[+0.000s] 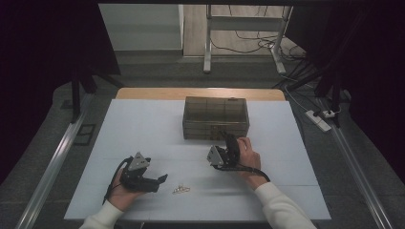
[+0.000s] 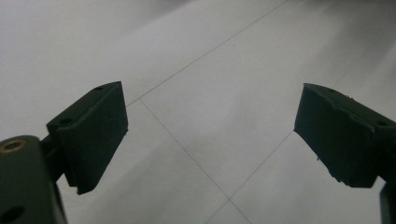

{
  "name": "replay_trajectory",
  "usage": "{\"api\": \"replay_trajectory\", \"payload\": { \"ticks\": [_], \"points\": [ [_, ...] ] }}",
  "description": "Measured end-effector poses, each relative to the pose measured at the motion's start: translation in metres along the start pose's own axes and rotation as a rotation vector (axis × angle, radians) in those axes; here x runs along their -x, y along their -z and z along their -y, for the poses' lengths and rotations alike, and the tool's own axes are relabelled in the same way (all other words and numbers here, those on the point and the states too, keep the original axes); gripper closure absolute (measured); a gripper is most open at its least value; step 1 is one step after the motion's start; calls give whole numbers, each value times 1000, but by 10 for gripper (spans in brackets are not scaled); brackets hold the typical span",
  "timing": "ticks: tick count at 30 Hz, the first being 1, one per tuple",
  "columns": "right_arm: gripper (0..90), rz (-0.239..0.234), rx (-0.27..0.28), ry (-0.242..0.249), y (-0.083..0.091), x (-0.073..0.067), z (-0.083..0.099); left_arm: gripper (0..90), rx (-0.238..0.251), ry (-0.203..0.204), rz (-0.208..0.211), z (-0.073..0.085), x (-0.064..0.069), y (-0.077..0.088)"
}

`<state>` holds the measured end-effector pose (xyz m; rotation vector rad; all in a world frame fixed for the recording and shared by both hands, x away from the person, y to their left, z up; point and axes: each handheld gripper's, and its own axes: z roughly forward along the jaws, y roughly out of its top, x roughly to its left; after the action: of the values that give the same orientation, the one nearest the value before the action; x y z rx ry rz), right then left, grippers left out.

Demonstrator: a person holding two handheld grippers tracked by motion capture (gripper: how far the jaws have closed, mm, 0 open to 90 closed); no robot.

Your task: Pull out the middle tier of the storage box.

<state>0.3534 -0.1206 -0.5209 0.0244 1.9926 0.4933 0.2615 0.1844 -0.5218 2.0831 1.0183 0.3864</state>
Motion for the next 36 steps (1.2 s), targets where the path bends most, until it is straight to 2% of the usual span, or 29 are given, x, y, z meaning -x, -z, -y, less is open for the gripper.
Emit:
{"api": "replay_trajectory", "payload": {
  "ticks": [11, 15, 26, 36],
  "points": [
    [364, 10, -4, 20, -3, 0, -1, 97, -1, -3, -1, 0, 1, 0],
    [411, 10, -7, 26, -4, 0, -1, 97, -1, -2, -2, 0, 1, 0],
    [452, 10, -15, 43, -9, 0, 0, 97, -1, -3, -3, 0, 1, 0],
    [531, 9, -24, 53, -14, 1, 2, 97, -2, -6, -7, 0, 1, 0]
  ]
}}
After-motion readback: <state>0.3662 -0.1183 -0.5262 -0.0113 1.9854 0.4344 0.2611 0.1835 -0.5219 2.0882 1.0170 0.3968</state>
